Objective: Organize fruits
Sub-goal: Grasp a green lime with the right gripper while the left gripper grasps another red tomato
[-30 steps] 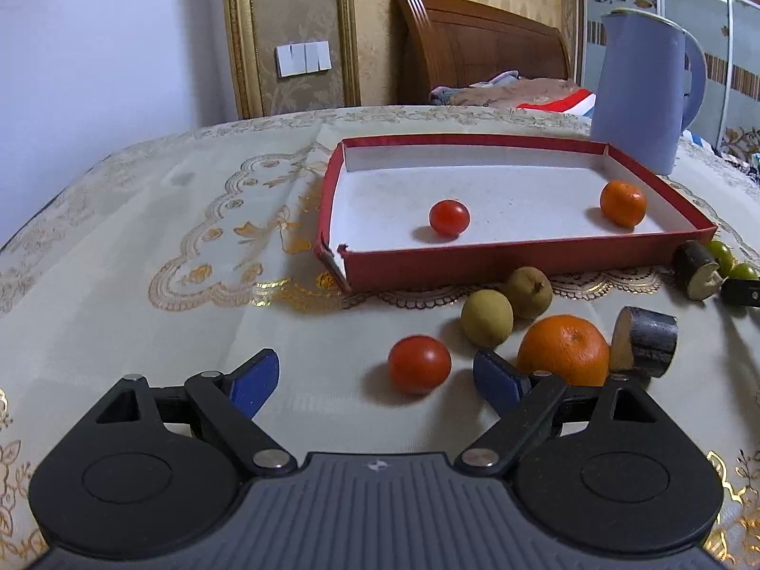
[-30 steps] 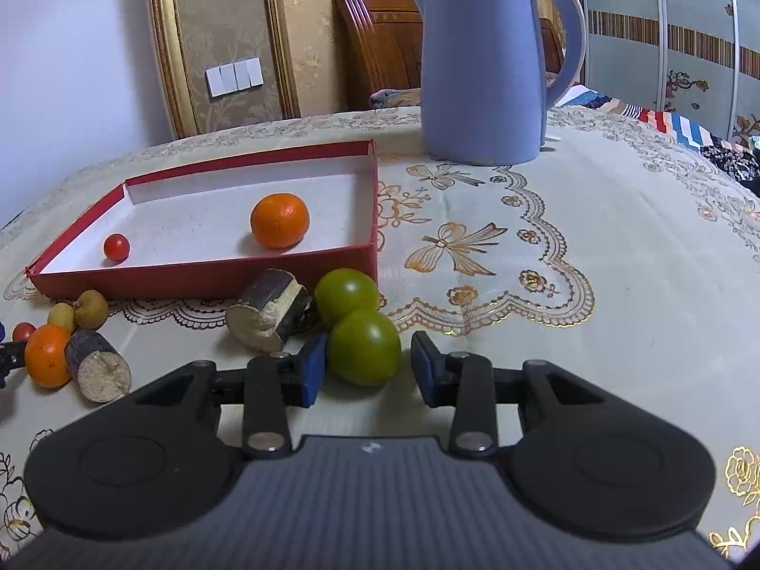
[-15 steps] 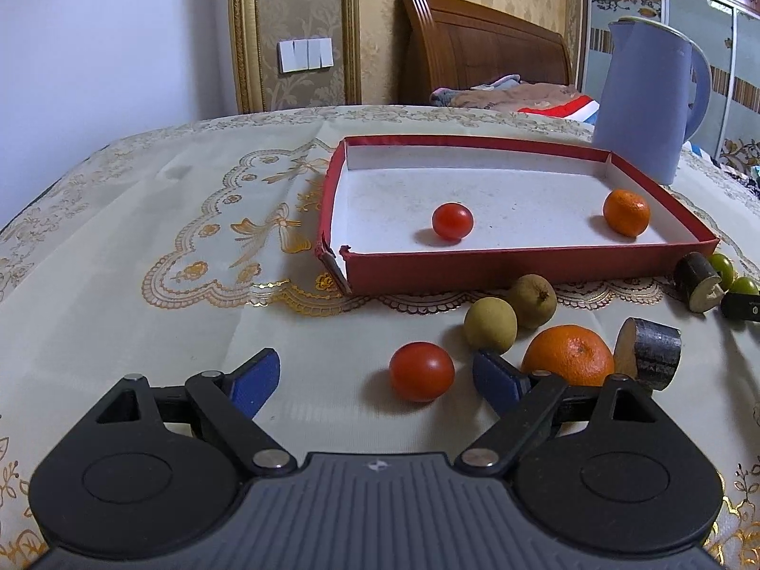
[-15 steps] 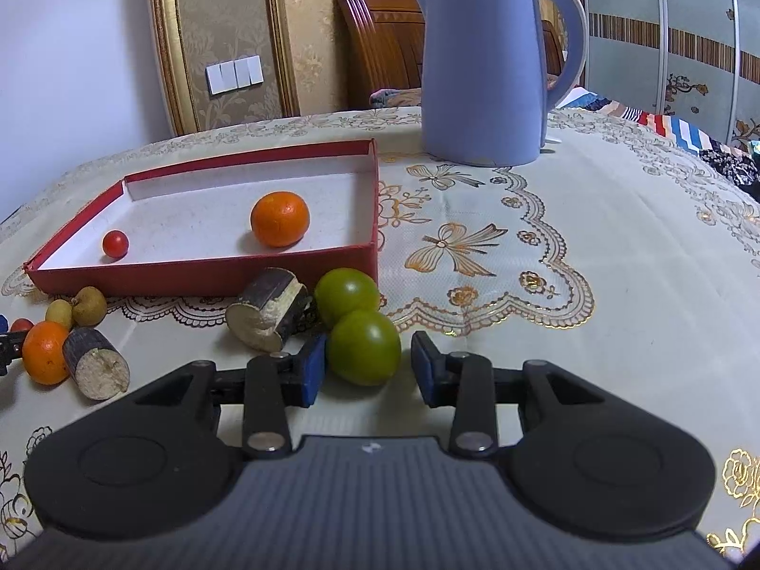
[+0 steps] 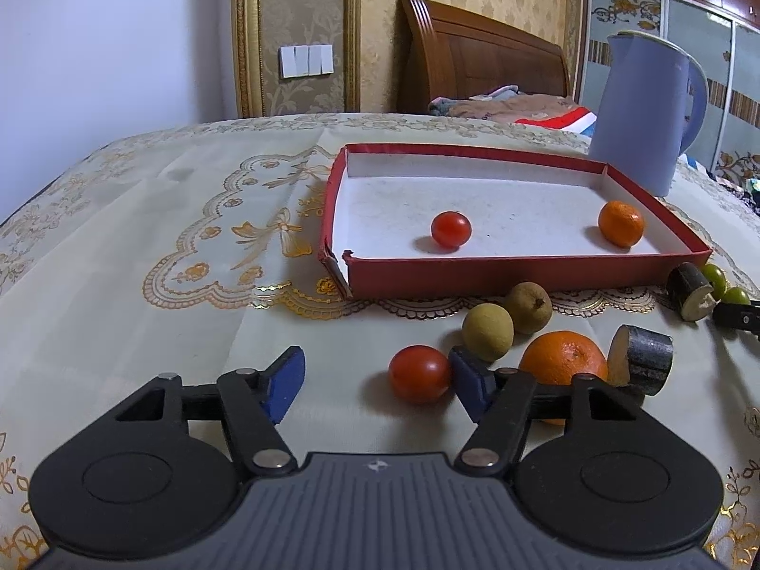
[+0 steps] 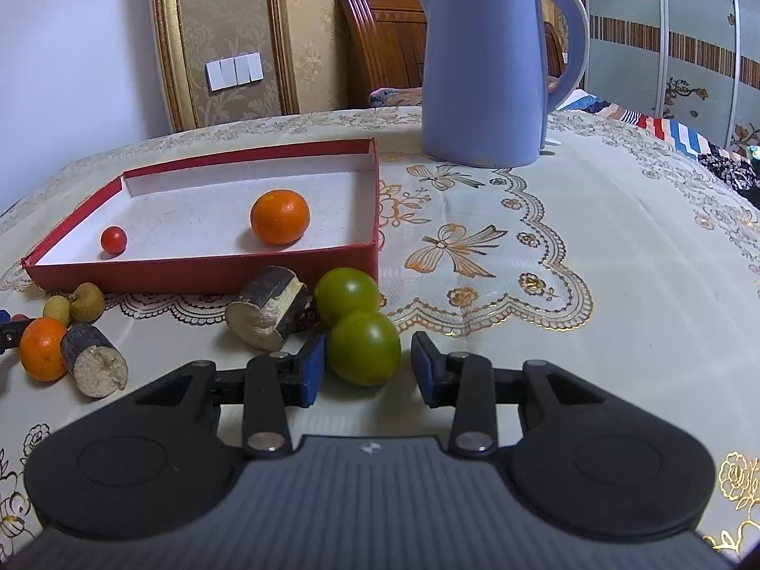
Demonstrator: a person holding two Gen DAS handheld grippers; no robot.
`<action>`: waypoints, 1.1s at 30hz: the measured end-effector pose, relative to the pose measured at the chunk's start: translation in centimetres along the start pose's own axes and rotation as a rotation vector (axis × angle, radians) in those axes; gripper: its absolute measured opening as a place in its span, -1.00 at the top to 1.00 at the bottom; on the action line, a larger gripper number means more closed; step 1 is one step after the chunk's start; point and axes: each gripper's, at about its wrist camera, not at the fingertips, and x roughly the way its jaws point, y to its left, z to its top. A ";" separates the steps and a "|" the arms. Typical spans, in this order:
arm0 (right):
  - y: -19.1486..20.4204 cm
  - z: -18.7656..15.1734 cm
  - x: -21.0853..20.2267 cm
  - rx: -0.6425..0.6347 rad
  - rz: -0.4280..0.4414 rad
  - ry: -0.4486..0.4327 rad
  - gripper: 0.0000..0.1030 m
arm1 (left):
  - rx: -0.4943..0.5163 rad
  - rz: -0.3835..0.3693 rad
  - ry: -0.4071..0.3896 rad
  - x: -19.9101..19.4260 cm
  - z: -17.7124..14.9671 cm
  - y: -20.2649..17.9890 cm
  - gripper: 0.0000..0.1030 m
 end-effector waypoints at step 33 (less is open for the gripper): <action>0.9 0.0 -0.2 -0.054 -0.033 -0.011 0.42 | 0.050 0.024 -0.013 -0.2 -0.1 -0.9 0.40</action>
